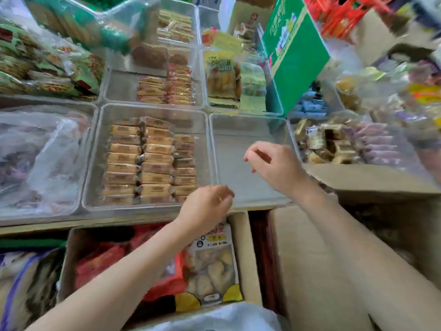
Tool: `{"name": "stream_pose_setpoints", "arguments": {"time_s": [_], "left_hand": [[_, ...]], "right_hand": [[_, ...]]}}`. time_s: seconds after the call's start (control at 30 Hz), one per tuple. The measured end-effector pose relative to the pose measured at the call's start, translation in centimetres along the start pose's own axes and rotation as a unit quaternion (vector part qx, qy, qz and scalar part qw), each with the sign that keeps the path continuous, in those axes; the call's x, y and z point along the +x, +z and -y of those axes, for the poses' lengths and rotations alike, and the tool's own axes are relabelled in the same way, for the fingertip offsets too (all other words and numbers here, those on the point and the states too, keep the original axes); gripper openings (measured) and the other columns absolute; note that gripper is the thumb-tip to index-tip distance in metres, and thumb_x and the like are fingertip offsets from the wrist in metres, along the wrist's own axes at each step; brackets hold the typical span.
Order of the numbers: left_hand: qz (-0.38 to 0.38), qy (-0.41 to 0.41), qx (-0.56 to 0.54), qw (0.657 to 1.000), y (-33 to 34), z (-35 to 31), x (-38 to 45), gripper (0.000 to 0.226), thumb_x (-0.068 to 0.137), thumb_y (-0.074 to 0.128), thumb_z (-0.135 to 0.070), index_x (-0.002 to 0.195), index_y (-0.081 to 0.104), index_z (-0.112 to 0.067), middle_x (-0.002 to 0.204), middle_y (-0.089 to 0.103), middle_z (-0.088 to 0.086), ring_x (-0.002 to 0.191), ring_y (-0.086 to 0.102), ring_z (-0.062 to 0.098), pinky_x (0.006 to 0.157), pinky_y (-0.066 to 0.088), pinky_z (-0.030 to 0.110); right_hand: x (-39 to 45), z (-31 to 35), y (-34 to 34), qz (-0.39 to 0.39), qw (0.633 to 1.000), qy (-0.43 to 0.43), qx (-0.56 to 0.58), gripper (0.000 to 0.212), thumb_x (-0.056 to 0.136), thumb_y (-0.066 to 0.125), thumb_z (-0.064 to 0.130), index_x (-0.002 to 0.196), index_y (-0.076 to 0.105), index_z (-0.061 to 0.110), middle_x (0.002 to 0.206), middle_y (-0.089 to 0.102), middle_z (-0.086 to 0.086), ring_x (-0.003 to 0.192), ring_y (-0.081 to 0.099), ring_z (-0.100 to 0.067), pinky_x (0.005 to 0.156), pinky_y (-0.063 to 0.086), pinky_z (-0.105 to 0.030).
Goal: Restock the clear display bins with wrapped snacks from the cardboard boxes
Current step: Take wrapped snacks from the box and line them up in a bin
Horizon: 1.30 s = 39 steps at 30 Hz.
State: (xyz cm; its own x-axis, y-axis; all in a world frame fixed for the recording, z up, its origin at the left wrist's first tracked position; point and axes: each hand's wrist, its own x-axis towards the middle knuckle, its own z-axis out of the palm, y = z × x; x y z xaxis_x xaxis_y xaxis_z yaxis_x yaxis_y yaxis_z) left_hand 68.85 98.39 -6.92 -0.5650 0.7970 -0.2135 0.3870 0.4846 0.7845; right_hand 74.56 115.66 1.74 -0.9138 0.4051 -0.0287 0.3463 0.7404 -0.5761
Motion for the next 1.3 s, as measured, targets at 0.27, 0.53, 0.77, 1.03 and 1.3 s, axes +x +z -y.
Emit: {"name": "stream_pose_setpoints", "arguments": {"time_s": [0.27,0.53,0.77,1.03,1.3], "left_hand": [[0.051,0.003,-0.176,0.983,13.2,-11.1,-2.6,0.065,0.092,0.061,-0.056,0.148,0.037,-0.033,0.148,0.040,-0.007,0.128,0.044,0.006,0.104,0.040,0.028],[0.004,-0.053,-0.300,0.952,21.6,-15.6,-2.6,0.092,0.083,0.065,-0.062,0.158,0.015,-0.043,0.164,0.018,-0.018,0.149,0.022,0.005,0.123,0.024,0.045],[-0.047,-0.072,-0.327,0.941,23.1,-15.4,-2.5,0.082,0.080,0.061,-0.066,0.153,0.024,-0.051,0.158,0.036,-0.015,0.143,0.039,0.015,0.115,0.037,0.053],[-0.071,-0.078,-0.323,0.940,23.5,-16.2,-2.6,0.085,0.075,0.053,-0.064,0.154,0.026,-0.048,0.155,0.037,-0.022,0.139,0.039,0.006,0.114,0.037,0.038],[-0.037,-0.068,-0.336,0.939,22.8,-15.5,-2.4,0.086,0.074,0.064,-0.065,0.151,0.029,-0.052,0.154,0.040,-0.021,0.139,0.043,0.014,0.116,0.037,0.049]], "right_hand": [[-12.1,-10.5,-9.7,-0.126,0.990,0.055,-0.010,0.024,0.098,0.054,0.021,0.083,0.068,0.009,0.063,0.059,0.008,0.062,0.057,-0.012,0.063,0.046,-0.029],[-14.0,-23.8,-6.7,0.053,0.983,0.150,-0.095,0.023,0.099,0.051,0.031,0.099,0.066,0.014,0.097,0.071,-0.008,0.090,0.066,-0.028,0.073,0.053,-0.037],[-12.3,-34.1,0.4,0.206,0.924,0.258,-0.193,0.060,0.097,0.058,0.031,0.149,0.031,0.017,0.145,0.035,-0.024,0.126,0.047,-0.044,0.098,0.044,-0.047],[-11.6,-36.3,1.3,0.260,0.929,0.252,-0.074,0.071,0.092,0.064,0.030,0.151,0.025,0.020,0.147,0.038,-0.023,0.123,0.054,-0.042,0.096,0.050,-0.042],[-14.4,-27.8,-14.3,0.419,0.662,0.204,0.587,0.051,0.099,0.030,0.028,0.140,0.046,0.002,0.120,0.054,-0.032,0.084,0.059,-0.030,0.071,0.052,-0.032]]}}
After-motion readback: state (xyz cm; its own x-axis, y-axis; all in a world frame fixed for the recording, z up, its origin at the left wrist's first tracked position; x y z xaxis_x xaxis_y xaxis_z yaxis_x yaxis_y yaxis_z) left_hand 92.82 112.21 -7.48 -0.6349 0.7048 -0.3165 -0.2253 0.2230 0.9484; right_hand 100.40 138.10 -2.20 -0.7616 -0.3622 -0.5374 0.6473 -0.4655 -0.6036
